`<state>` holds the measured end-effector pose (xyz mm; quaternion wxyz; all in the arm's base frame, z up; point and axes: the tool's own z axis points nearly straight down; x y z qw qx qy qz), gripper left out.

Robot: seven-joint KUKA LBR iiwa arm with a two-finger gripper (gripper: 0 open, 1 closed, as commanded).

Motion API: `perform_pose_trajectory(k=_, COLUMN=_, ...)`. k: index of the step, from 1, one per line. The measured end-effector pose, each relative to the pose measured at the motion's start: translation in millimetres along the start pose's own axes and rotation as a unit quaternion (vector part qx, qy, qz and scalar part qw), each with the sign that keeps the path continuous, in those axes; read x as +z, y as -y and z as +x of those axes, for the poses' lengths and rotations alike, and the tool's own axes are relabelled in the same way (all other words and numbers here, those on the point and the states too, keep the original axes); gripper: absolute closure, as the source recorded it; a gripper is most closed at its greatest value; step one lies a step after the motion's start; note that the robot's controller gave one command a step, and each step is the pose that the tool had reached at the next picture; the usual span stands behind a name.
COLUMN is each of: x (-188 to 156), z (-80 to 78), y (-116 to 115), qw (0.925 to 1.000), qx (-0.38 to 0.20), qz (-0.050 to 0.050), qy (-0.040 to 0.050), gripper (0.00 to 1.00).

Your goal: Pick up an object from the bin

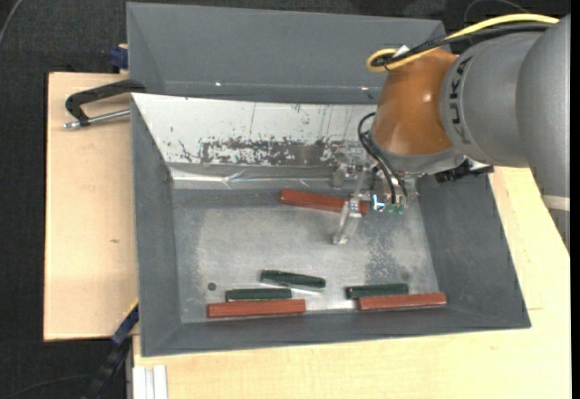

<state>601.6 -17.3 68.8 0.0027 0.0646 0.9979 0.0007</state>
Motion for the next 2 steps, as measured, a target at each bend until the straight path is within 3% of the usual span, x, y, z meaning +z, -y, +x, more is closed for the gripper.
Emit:
perform_pose_trajectory(k=1, x=-2.2, z=0.3, y=0.2, qw=1.0, qx=0.0, qz=0.0, qy=0.0001, gripper=1.0)
perform_pose_trajectory(k=2, x=-132.0, z=18.9, y=-6.9, qw=0.9997, qx=-0.025, qz=0.0, qy=0.0043, gripper=1.0)
